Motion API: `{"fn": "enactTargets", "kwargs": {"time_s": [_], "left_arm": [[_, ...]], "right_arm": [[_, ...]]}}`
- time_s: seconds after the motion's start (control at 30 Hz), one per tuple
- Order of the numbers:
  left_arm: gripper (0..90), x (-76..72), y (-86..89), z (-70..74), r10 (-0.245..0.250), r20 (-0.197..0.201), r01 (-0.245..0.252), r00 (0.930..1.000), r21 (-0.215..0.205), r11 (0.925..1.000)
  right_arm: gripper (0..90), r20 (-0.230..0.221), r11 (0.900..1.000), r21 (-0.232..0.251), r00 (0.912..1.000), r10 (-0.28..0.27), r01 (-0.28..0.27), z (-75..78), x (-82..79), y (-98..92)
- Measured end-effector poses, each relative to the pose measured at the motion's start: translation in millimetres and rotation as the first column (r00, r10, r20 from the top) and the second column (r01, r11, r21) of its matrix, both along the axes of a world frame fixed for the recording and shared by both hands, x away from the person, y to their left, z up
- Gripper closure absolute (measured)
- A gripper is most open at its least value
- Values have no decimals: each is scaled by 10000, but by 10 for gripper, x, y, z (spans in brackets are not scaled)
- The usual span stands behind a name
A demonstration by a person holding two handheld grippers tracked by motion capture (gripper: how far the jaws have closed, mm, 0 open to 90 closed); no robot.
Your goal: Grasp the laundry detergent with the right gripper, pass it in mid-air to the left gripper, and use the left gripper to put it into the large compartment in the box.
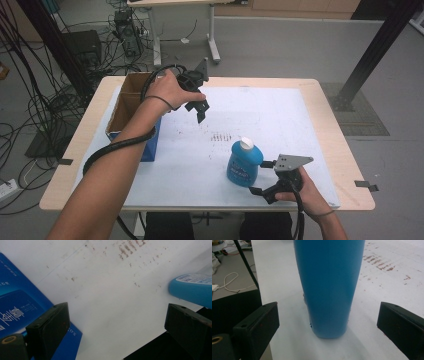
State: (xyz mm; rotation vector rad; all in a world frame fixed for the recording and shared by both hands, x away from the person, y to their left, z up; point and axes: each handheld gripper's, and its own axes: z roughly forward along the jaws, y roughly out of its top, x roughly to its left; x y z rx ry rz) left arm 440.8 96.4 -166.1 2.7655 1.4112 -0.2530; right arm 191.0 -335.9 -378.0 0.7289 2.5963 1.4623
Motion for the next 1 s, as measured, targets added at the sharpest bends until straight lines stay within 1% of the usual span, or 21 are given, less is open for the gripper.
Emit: {"fn": "enactTargets", "kwargs": {"time_s": [0.33, 0.47, 0.63, 0.7, 1.0], "left_arm": [[66, 7, -8, 12, 7, 57, -7, 10000, 10, 10000], [66, 14, -16, 14, -72, 39, 72, 10000, 55, 10000], [66, 3, -16, 17, -3, 65, 3, 10000, 19, 10000], [67, 10, -17, 19, -48, 30, 48, 10000, 50, 10000], [67, 3, -10, 5, 24, 15, -24, 10000, 19, 10000]], "right_arm": [[40, -38, 10000, 36, 10000, -18, 18, -13, 21, 11], [40, -44, 10000, 54, 10000, -38, 38, -14, 20, 11], [40, -42, 10000, 47, 10000, 4, -4, -15, 24, 17], [40, -35, 10000, 47, 10000, 12, -12, -14, 24, 19], [40, -58, 10000, 44, 10000, -58, 58, -27, 17, 2]]}}
